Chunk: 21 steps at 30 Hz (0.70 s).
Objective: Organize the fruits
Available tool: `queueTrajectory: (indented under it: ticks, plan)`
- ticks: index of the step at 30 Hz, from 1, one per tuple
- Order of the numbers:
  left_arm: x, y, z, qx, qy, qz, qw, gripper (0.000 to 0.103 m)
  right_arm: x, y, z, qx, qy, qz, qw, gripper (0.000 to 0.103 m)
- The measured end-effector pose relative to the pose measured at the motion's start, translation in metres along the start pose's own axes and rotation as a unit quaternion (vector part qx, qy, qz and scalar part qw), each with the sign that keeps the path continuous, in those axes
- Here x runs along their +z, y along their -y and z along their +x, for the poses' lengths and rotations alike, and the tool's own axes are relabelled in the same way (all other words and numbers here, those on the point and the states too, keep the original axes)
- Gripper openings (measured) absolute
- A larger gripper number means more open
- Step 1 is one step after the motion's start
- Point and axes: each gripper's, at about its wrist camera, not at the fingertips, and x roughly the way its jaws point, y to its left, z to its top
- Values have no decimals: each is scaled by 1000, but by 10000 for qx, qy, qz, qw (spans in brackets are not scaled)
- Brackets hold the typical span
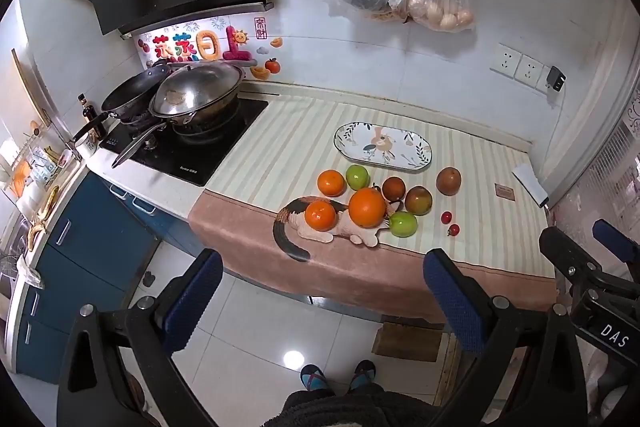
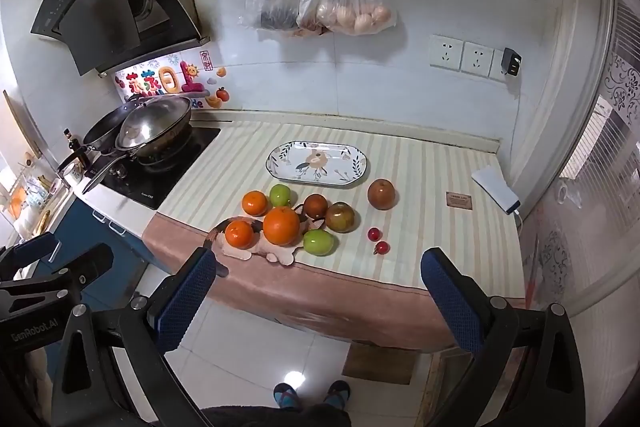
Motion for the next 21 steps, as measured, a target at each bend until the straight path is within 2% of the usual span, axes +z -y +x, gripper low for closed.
queueTrajectory:
  ticks: [21]
  plan:
    - [1, 0, -1, -6, 19, -11, 10000, 103, -3, -2, 3, -46, 25, -45, 10000, 103]
